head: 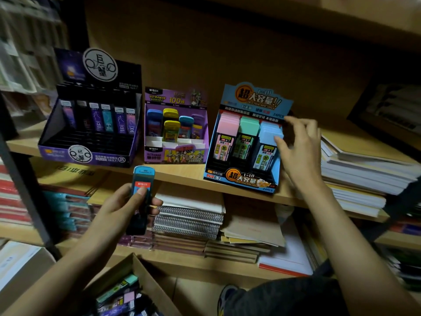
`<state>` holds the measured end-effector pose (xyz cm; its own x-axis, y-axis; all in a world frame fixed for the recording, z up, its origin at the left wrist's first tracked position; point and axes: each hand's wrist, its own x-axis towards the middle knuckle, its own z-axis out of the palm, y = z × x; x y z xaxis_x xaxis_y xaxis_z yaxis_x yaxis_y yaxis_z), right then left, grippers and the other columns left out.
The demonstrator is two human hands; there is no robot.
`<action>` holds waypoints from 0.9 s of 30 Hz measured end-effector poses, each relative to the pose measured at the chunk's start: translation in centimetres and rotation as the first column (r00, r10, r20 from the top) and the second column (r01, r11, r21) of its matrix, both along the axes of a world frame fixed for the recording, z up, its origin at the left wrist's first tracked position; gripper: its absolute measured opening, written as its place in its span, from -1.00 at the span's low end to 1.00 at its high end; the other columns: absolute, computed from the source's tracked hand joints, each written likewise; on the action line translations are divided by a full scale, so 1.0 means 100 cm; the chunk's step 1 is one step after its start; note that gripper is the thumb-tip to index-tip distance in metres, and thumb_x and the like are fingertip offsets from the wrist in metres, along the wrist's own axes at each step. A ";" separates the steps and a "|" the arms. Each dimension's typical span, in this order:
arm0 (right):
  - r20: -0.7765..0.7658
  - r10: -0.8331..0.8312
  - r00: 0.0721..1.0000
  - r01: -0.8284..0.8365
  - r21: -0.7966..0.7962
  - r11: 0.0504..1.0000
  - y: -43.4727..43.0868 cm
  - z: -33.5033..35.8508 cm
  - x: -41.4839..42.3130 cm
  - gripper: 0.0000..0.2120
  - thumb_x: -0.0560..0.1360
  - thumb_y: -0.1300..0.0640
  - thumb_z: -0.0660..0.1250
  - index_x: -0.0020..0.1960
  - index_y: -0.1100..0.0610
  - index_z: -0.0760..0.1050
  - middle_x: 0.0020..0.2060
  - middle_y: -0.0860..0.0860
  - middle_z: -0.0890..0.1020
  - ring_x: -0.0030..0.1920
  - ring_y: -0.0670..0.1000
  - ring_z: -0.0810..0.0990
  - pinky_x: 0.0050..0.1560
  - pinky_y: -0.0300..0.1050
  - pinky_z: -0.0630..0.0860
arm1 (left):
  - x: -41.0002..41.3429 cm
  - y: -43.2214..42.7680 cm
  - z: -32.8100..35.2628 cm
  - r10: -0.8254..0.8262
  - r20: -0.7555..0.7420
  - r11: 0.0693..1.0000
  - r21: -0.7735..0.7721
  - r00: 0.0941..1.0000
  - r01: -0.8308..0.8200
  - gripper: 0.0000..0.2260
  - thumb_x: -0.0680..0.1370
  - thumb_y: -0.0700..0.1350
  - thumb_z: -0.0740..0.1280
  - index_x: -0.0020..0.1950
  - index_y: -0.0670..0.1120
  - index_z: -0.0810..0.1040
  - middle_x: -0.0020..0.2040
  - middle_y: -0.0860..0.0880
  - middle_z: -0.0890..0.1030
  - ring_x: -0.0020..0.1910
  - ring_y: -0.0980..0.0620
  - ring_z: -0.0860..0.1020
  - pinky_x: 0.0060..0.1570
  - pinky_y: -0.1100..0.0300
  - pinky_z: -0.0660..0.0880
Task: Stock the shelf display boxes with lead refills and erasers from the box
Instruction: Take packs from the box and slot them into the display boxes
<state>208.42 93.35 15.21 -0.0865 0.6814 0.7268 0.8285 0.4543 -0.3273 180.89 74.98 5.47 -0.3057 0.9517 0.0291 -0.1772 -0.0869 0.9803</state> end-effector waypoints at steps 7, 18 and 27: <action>-0.416 0.538 0.733 -0.680 -0.428 0.596 -0.087 -0.009 -0.108 -0.90 0.54 0.19 0.28 -0.09 0.03 0.53 -0.22 -0.06 0.59 -0.12 -0.02 0.56 -0.05 -0.14 0.46 | 0.005 -0.002 0.009 0.017 -0.009 0.998 0.060 1.000 -0.016 -0.74 0.46 0.04 0.23 0.08 -0.02 0.52 -0.12 -0.07 0.69 -0.22 0.05 0.65 -0.15 0.05 0.52; -0.572 0.593 0.567 -0.824 -0.408 0.394 -0.107 -0.002 -0.191 -0.86 0.47 0.32 0.36 -0.14 0.10 0.51 -0.26 0.04 0.57 -0.26 -0.15 0.56 -0.26 -0.32 0.49 | -0.032 -0.012 0.028 0.187 -0.367 0.974 0.190 0.911 -0.123 -0.78 0.49 0.03 0.26 0.11 0.03 0.51 -0.01 0.05 0.63 0.01 0.18 0.59 -0.02 0.24 0.55; -0.313 0.543 0.779 -0.607 -0.157 0.779 -0.030 0.049 -0.181 -0.89 0.48 0.23 0.37 -0.03 0.06 0.53 -0.19 -0.17 0.55 -0.13 -0.16 0.55 -0.07 -0.30 0.48 | -0.098 0.010 0.026 0.356 -0.853 0.915 0.237 0.381 -0.326 -0.58 0.54 -0.08 0.33 0.37 -0.16 0.40 0.38 -0.11 0.40 0.38 -0.05 0.33 0.33 -0.02 0.34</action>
